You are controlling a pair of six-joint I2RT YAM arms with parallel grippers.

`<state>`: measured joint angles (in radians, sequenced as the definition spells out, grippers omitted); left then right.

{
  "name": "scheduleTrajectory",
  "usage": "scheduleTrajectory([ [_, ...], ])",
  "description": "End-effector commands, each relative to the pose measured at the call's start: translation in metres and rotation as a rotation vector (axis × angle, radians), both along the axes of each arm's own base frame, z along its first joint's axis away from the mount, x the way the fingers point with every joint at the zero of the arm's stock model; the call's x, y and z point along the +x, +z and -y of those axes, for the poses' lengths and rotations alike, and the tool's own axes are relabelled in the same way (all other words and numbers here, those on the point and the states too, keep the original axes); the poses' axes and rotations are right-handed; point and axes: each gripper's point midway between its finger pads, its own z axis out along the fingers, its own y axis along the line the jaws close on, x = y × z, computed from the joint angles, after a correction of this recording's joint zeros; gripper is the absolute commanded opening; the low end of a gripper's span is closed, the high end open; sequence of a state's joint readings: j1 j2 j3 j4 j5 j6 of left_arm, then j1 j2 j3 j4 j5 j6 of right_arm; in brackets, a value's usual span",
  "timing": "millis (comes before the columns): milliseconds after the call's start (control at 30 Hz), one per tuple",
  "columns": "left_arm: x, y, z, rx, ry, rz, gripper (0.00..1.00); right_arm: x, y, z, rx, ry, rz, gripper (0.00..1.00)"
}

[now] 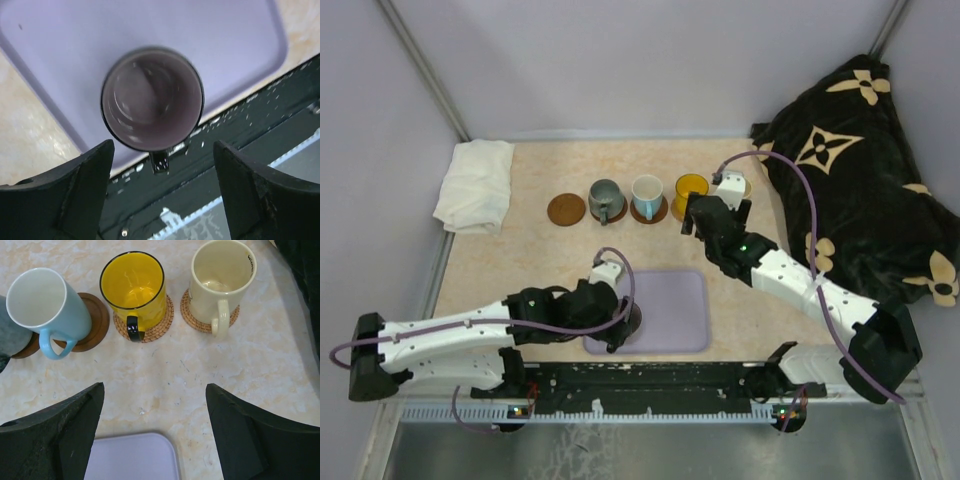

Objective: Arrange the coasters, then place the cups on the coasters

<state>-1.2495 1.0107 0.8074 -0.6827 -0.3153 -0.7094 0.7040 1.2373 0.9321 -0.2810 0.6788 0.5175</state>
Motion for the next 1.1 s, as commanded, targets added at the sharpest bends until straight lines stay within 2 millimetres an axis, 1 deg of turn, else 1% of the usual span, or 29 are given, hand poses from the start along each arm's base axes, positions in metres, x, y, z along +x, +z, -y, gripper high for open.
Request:
scheduleTrajectory([
  [0, -0.019, -0.011, -0.013, 0.091, 0.058, -0.049, 0.86, 0.008, 0.020, 0.002, 0.040, -0.032, 0.047, 0.83],
  [133, -0.023, -0.016, -0.014, 0.057, 0.093, -0.067, 0.85, 0.007, 0.017, 0.000, 0.049, -0.022, 0.038, 0.83],
  [233, -0.024, -0.020, -0.013, 0.041, 0.097, -0.079, 0.81, 0.006, 0.015, -0.002, 0.059, -0.018, 0.032, 0.83],
  [467, -0.035, -0.039, -0.016, 0.094, 0.086, -0.133, 0.74, 0.003, 0.015, -0.001, 0.069, -0.019, 0.030, 0.83],
  [500, -0.035, -0.039, -0.011, 0.074, 0.083, -0.134, 0.72, 0.003, 0.015, -0.001, 0.071, -0.019, 0.031, 0.83],
  [667, -0.036, -0.045, -0.009, 0.085, 0.071, -0.137, 0.65, 0.002, 0.014, 0.000, 0.076, -0.022, 0.029, 0.83],
  [800, -0.036, -0.053, -0.010, 0.103, 0.067, -0.141, 0.63, 0.002, 0.014, -0.001, 0.083, -0.018, 0.027, 0.83],
  [1067, -0.032, -0.061, -0.009, 0.127, 0.061, -0.115, 0.59, 0.001, 0.013, -0.003, 0.091, -0.013, 0.023, 0.82],
])
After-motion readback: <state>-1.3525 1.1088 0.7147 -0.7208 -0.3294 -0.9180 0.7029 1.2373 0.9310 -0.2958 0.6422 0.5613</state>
